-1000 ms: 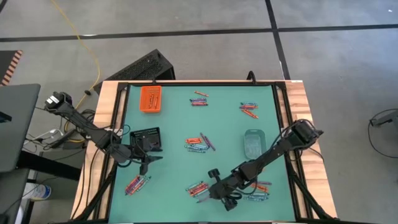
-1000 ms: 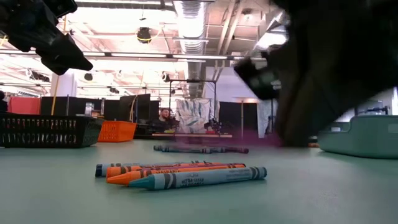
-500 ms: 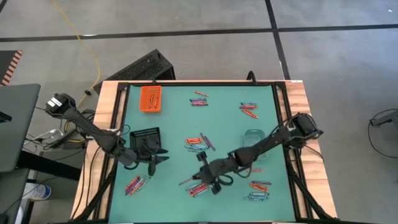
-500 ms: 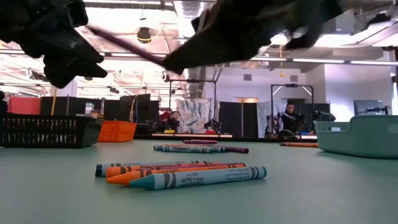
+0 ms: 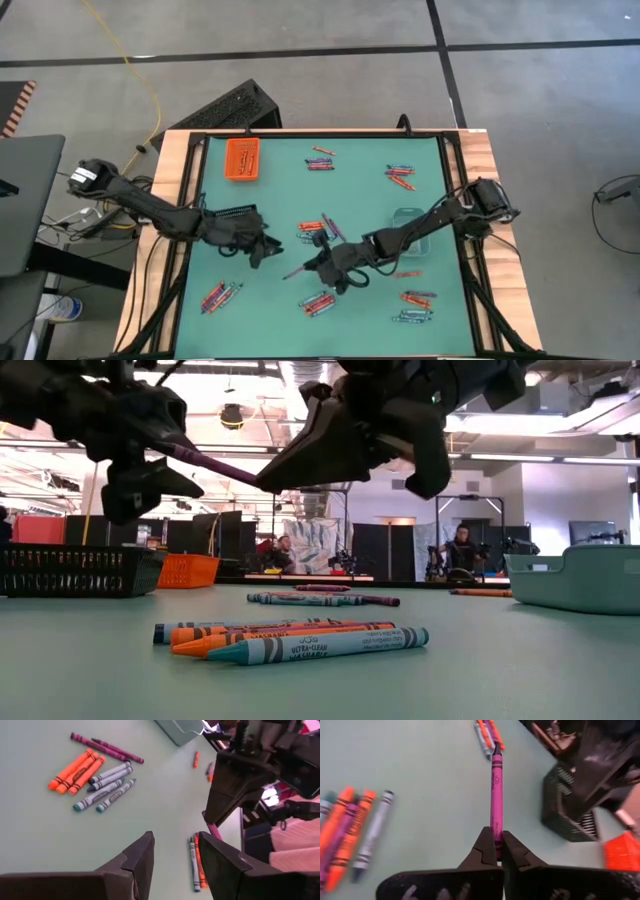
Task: Sort crayons
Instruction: Put the violet crayon into the black bin
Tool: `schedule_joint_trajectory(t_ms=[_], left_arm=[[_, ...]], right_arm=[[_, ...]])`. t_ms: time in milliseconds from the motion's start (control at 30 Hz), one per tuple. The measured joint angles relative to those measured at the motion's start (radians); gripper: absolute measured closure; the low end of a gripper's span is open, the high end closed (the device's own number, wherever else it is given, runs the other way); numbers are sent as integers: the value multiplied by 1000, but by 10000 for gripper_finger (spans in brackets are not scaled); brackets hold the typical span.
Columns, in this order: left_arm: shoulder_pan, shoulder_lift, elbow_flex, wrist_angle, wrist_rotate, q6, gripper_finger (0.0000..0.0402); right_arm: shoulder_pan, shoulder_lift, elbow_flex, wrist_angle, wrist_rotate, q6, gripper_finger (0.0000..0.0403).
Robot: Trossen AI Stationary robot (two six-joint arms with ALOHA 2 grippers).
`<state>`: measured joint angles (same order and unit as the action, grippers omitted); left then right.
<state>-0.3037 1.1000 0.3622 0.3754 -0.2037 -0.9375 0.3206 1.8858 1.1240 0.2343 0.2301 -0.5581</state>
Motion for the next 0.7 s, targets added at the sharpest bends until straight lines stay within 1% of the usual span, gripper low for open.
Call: schedule_joint_trajectory(t_ms=[100, 167, 367, 700], left_arm=[[29, 0, 0, 27, 69, -6, 260], [36, 0, 1, 42, 91, -20, 260], [35, 0, 1, 42, 95, -62, 260], [35, 0, 1, 42, 94, -63, 260]], right_arm=[[0, 0, 0, 2, 56, -82, 401], [0, 0, 0, 7, 90, -141, 401], [0, 1, 0, 43, 196, -289, 401], [-23, 1, 0, 78, 200, -527, 401]])
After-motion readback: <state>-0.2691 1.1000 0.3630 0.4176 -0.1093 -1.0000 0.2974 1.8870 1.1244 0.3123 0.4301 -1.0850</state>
